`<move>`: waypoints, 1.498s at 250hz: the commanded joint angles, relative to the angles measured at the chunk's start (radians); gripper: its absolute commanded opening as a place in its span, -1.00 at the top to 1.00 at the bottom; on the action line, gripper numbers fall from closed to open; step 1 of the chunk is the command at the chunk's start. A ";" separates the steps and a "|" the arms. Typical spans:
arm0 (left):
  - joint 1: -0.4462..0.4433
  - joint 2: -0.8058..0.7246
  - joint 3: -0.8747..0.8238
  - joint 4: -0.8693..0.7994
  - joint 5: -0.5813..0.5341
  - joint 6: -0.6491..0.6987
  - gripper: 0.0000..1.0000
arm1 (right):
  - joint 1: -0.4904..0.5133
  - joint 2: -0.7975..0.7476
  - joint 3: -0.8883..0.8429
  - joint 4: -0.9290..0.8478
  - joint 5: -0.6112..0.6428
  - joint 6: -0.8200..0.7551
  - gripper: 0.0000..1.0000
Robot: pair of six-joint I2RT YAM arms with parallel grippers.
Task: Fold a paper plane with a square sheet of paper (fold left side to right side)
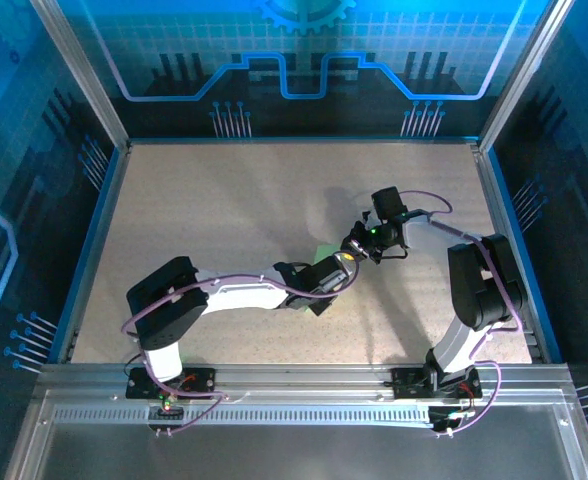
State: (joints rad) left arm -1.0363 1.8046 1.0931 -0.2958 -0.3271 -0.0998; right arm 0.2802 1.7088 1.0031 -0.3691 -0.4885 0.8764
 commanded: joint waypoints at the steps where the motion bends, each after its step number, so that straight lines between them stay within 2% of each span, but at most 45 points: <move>1: -0.001 0.013 0.030 -0.034 -0.038 0.013 0.35 | -0.004 0.014 0.001 -0.004 -0.023 0.017 1.00; 56: 0.001 0.016 0.028 -0.023 -0.018 0.018 0.60 | -0.003 0.027 0.005 -0.007 -0.016 0.014 1.00; 185: 0.001 0.017 0.037 -0.014 0.017 0.036 0.56 | 0.007 0.046 0.015 -0.011 -0.001 0.014 1.00; 220: 0.003 0.019 0.031 -0.010 0.011 0.035 0.71 | 0.009 0.043 0.018 -0.013 0.004 0.012 1.00; 266: 0.027 0.000 0.007 0.007 0.046 0.002 0.89 | -0.001 -0.015 0.014 -0.013 0.052 -0.012 0.52; 291: 0.058 -0.028 -0.020 0.029 0.101 -0.029 0.92 | -0.022 -0.112 -0.008 -0.013 0.114 -0.042 0.16; 316: 0.088 -0.057 -0.053 0.070 0.174 -0.054 0.92 | -0.061 -0.219 -0.035 -0.050 0.174 -0.082 -0.07; 347: 0.142 -0.068 -0.074 0.115 0.308 -0.103 0.95 | -0.119 -0.321 -0.089 -0.108 0.190 -0.134 -0.15; 375: 0.229 -0.052 -0.082 0.166 0.487 -0.198 0.99 | -0.147 -0.391 -0.161 -0.116 0.180 -0.164 -0.16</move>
State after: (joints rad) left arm -0.8856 1.7676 1.0302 -0.2100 -0.0685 -0.1841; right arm 0.1581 1.3624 0.9257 -0.4103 -0.3283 0.7731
